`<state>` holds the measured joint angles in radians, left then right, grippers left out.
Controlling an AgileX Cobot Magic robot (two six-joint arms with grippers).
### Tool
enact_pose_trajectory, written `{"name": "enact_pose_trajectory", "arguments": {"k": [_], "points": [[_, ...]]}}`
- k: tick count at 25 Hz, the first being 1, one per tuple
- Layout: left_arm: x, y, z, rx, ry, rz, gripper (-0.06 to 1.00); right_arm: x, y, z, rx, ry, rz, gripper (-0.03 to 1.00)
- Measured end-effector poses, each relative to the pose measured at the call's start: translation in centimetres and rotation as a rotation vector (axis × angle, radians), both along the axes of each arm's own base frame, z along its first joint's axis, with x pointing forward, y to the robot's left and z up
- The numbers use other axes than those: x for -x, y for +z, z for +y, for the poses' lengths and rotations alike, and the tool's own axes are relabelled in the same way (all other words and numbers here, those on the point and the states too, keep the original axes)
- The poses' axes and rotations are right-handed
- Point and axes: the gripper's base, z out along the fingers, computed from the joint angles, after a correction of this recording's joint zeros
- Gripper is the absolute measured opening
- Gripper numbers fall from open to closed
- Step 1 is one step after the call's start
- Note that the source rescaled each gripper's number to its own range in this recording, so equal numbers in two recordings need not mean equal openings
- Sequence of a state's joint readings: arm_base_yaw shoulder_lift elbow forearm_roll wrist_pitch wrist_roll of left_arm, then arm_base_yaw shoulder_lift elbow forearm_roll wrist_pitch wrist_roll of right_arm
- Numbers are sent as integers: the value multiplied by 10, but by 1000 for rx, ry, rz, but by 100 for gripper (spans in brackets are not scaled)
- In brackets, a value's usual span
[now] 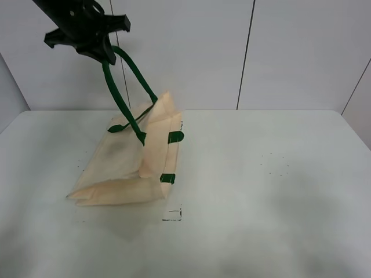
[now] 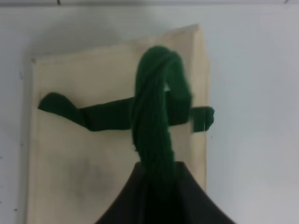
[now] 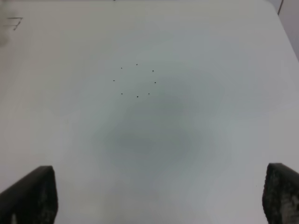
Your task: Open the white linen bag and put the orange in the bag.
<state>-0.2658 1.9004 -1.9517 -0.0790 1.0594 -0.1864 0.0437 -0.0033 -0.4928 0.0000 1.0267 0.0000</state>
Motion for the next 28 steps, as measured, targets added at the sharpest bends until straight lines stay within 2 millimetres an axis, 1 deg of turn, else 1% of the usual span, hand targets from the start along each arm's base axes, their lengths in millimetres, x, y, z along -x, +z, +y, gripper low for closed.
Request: {"name": "enact_pose_trajectory", "arguments": {"k": [2, 3, 4, 5, 7, 9, 11, 12, 15, 19, 21, 25, 28], "points": [[-11, -28, -4, -6, -7, 45, 1, 0, 0, 0, 0, 0, 0, 96], [-17, -43, -6, -7, -12, 77, 3, 0, 0, 0, 0, 0, 0, 96], [-22, -57, -9, -1, -14, 106, 8, 0, 0, 0, 0, 0, 0, 96], [-25, -69, -11, 8, -20, 133, 17, 0, 0, 0, 0, 0, 0, 96], [-32, -90, -16, 24, -32, 177, 40, 0, 0, 0, 0, 0, 0, 96], [-36, -102, -18, 28, -46, 200, 68, 0, 0, 0, 0, 0, 0, 96], [-38, -111, -19, 18, -58, 215, 85, 0, 0, 0, 0, 0, 0, 96], [-39, -114, -18, 4, -63, 217, 90, 0, 0, 0, 0, 0, 0, 96], [-41, -117, -12, -75, -71, 205, 95, 0, 0, 0, 0, 0, 0, 96], [-42, -118, 1, -180, -29, 214, 96, 0, 0, 0, 0, 0, 0, 96], [-42, -119, 9, -191, -9, 229, 97, 0, 0, 0, 0, 0, 0, 96], [-47, -119, 36, -195, 43, 237, 97, 0, 0, 0, 0, 0, 0, 96], [-51, -119, 67, -192, 106, 246, 97, 0, 0, 0, 0, 0, 0, 96]]}}
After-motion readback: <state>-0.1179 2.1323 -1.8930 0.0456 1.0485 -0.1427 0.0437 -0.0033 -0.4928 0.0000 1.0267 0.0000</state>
